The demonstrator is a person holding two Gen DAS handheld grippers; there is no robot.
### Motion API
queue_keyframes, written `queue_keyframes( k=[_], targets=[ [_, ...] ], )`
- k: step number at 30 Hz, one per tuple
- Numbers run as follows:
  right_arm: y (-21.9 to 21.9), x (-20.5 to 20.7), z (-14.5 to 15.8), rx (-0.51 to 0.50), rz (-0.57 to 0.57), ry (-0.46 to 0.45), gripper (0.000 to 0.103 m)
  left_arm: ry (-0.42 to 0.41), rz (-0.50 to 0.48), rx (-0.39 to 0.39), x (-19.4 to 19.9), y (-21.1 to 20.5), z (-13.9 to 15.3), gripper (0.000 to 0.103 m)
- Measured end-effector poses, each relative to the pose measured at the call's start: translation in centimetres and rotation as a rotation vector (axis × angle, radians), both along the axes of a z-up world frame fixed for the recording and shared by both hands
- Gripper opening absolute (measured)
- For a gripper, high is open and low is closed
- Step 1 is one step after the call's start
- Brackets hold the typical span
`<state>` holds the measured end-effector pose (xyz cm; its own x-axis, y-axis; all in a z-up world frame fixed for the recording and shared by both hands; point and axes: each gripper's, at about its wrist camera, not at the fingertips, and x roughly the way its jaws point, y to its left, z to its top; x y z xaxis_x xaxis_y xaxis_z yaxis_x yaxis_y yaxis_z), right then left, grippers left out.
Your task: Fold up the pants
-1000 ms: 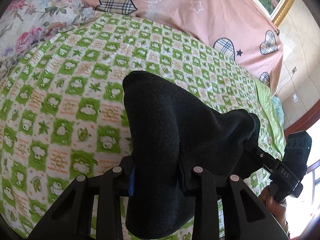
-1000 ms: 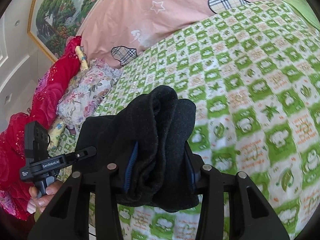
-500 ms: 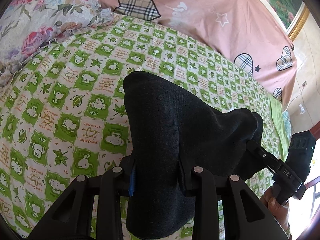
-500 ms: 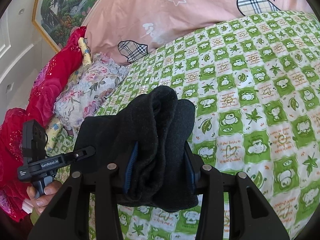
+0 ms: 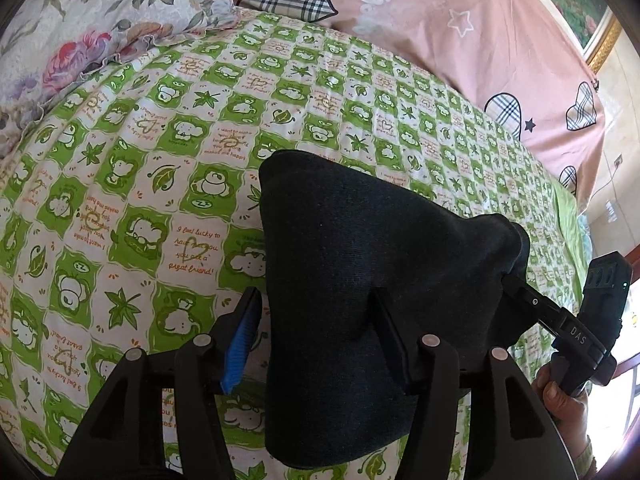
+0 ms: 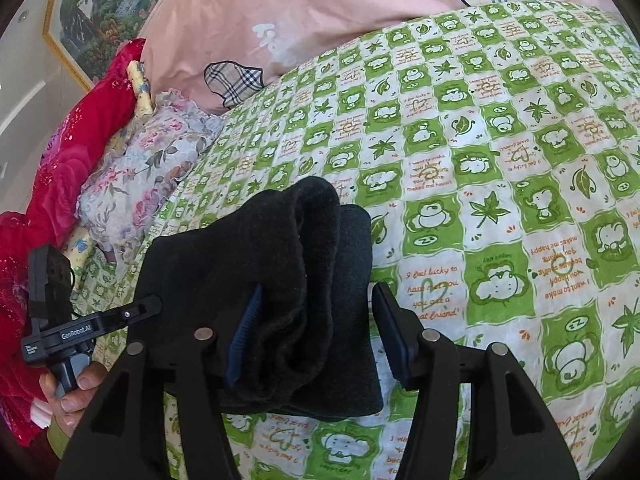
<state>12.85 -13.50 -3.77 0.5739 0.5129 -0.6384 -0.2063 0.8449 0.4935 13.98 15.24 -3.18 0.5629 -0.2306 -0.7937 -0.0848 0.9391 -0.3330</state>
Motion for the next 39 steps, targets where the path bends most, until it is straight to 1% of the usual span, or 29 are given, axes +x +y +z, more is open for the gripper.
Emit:
queue_keyframes(
  k=[3, 5, 9, 12, 13, 17, 20, 25, 27, 31, 34, 39],
  targets=[
    [-0.4, -0.1, -0.5, 0.013, -0.009, 0.001, 0.061, 0.001, 0.001, 0.003, 0.1, 0.0, -0.2, 0.065],
    [-0.6, -0.1, -0.7, 0.013, -0.013, -0.003, 0.064, 0.002, 0.002, 0.0, 0.1, 0.1, -0.3, 0.066],
    [-0.6, -0.1, -0.6, 0.017, -0.011, -0.003, 0.064, 0.007, 0.012, 0.0, -0.2, 0.2, -0.1, 0.067],
    [-0.5, -0.5, -0.1, 0.009, -0.013, -0.007, 0.064, 0.0, 0.02, 0.024, -0.9, 0.2, 0.5, 0.066],
    [-0.4, -0.7, 0.2, 0.0, -0.015, -0.008, 0.066, -0.001, 0.021, 0.03, -1.0, 0.1, 0.6, 0.066],
    [-0.5, -1.6, 1.1, 0.004, -0.022, -0.012, 0.066, -0.003, 0.034, 0.026, -2.1, 0.2, 1.1, 0.068],
    [-0.4, -2.5, 1.9, 0.006, -0.018, -0.025, 0.068, -0.01, 0.043, 0.039, -2.9, 0.1, 1.5, 0.071],
    [0.3, -4.2, 3.6, -0.033, -0.006, -0.071, 0.078, -0.023, 0.052, 0.064, -4.5, -0.3, 2.1, 0.075],
    [0.5, -4.7, 4.0, -0.046, 0.003, -0.086, 0.079, -0.028, 0.056, 0.071, -5.0, -0.5, 2.4, 0.078],
    [1.4, -6.0, 4.9, -0.091, 0.018, -0.12, 0.081, -0.046, 0.06, 0.102, -5.9, -1.1, 3.1, 0.08],
    [1.7, -6.7, 5.3, -0.113, 0.024, -0.138, 0.086, -0.059, 0.06, 0.129, -6.5, -1.6, 3.5, 0.08],
    [2.4, -7.7, 5.8, -0.139, 0.04, -0.163, 0.088, -0.081, 0.063, 0.177, -7.7, -2.4, 4.1, 0.081]
  ],
)
